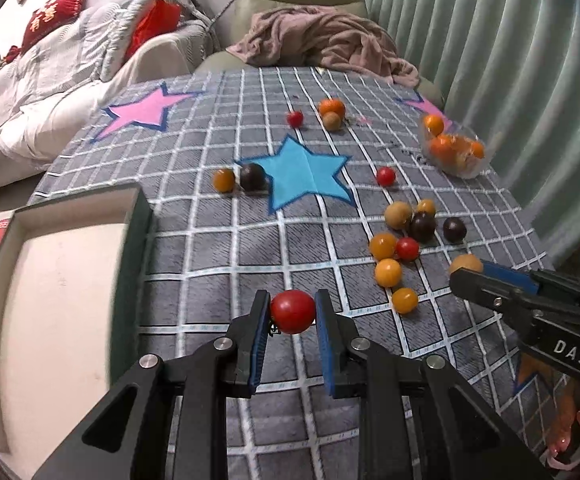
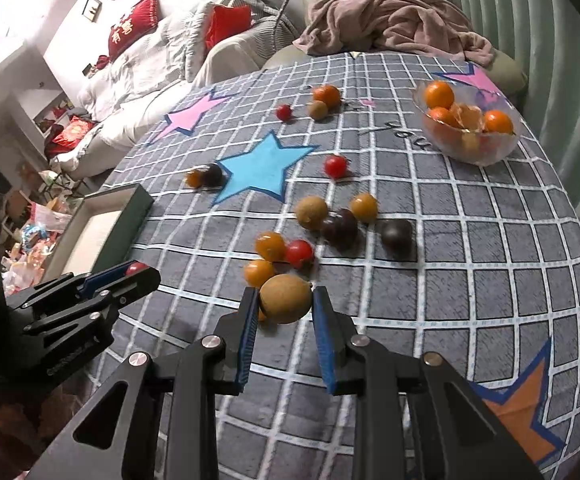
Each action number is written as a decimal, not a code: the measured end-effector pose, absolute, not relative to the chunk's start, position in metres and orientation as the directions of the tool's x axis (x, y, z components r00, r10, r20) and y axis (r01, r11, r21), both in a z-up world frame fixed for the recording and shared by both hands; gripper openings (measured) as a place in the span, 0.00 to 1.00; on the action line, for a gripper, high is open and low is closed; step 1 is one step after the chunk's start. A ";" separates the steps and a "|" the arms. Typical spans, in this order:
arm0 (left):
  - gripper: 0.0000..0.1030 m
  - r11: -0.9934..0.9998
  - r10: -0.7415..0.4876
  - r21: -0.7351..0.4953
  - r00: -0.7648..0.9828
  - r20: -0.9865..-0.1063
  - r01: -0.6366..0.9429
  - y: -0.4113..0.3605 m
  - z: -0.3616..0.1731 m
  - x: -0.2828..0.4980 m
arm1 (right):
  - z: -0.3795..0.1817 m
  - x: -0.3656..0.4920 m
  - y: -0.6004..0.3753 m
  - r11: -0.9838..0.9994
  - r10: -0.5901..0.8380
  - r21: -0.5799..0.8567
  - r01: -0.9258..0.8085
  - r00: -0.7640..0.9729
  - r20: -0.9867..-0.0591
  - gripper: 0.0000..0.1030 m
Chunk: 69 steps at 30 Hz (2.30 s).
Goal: Organize fruits
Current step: 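Carry both fruits into the white tray and open both tools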
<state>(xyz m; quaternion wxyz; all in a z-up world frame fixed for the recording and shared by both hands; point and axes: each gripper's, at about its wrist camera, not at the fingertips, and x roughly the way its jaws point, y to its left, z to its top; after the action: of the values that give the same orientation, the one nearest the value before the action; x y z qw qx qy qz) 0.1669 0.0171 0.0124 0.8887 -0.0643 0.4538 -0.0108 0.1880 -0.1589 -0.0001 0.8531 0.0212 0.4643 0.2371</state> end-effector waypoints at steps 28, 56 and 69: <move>0.24 0.922 0.214 -0.016 0.541 -0.814 -0.388 0.209 0.007 0.116 | 0.017 0.169 0.088 0.703 0.535 0.259 -0.662 0.252 -0.806 0.29; 0.78 0.871 0.218 -0.061 0.496 -0.841 -0.487 0.245 -0.016 0.101 | -0.016 0.179 0.114 0.724 0.500 0.290 -0.626 0.186 -0.846 0.84; 0.78 0.917 0.193 -0.036 0.522 -0.831 -0.397 0.199 0.006 0.095 | 0.019 0.168 0.056 0.766 0.497 0.254 -0.590 0.295 -0.816 1.00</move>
<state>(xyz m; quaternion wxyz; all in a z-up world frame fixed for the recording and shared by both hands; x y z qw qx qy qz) 0.0946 0.1988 0.0064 0.8653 -0.1111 0.4581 0.1704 0.1678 0.0565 0.0193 0.8033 -0.0476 0.4877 0.3384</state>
